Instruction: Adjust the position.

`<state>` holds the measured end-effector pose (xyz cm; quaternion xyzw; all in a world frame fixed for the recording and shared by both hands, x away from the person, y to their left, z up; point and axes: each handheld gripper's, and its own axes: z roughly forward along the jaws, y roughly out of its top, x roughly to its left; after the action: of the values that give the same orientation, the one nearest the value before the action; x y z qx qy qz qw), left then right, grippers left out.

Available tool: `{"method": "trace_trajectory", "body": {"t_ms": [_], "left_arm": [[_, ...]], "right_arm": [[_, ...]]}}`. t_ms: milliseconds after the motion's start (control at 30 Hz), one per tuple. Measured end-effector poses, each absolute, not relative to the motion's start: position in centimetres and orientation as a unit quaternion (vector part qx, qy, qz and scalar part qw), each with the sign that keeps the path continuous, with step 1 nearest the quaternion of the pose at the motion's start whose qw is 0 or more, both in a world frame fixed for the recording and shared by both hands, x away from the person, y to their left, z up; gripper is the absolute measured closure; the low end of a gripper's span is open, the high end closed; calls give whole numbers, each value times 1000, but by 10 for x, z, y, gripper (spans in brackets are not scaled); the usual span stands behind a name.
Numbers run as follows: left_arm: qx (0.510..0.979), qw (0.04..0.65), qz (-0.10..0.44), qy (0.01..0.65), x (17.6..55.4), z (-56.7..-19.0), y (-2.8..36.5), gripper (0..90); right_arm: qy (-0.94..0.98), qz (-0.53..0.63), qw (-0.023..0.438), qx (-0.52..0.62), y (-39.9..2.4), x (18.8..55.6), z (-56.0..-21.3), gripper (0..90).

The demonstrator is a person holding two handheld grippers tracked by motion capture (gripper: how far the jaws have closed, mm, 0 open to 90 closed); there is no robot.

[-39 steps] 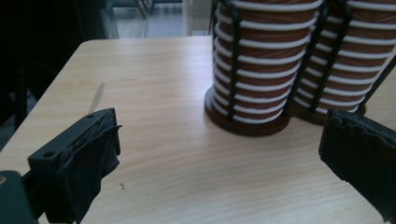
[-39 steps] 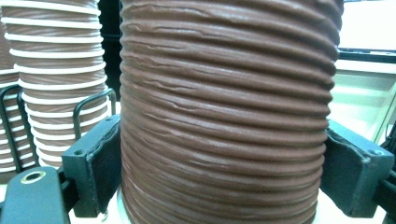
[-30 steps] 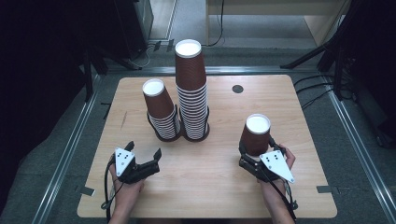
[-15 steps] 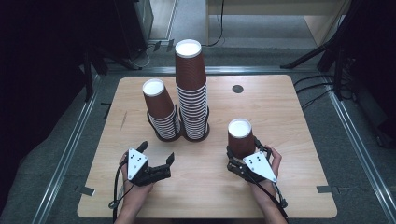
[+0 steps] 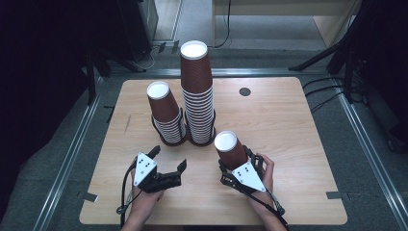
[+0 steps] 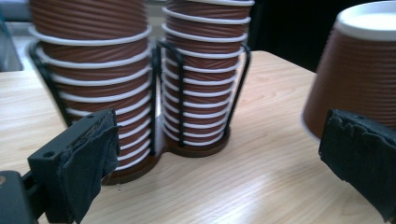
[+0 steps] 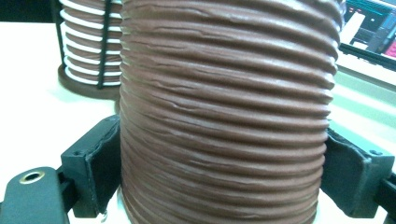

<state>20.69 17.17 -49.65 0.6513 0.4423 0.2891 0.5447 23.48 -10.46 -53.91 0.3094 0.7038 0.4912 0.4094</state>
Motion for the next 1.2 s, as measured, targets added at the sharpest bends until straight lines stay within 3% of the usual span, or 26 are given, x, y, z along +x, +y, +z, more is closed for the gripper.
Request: {"method": "trace_trajectory", "body": {"t_ms": [433, 1200], "left_arm": [[673, 565, 245, 410, 203, -485, 152, 0], [716, 557, 193, 374, 196, -484, 136, 0]], "right_arm": [[731, 481, 403, 270, -89, 223, -544, 120], [757, 465, 429, 165, -63, 207, -544, 120]]}}
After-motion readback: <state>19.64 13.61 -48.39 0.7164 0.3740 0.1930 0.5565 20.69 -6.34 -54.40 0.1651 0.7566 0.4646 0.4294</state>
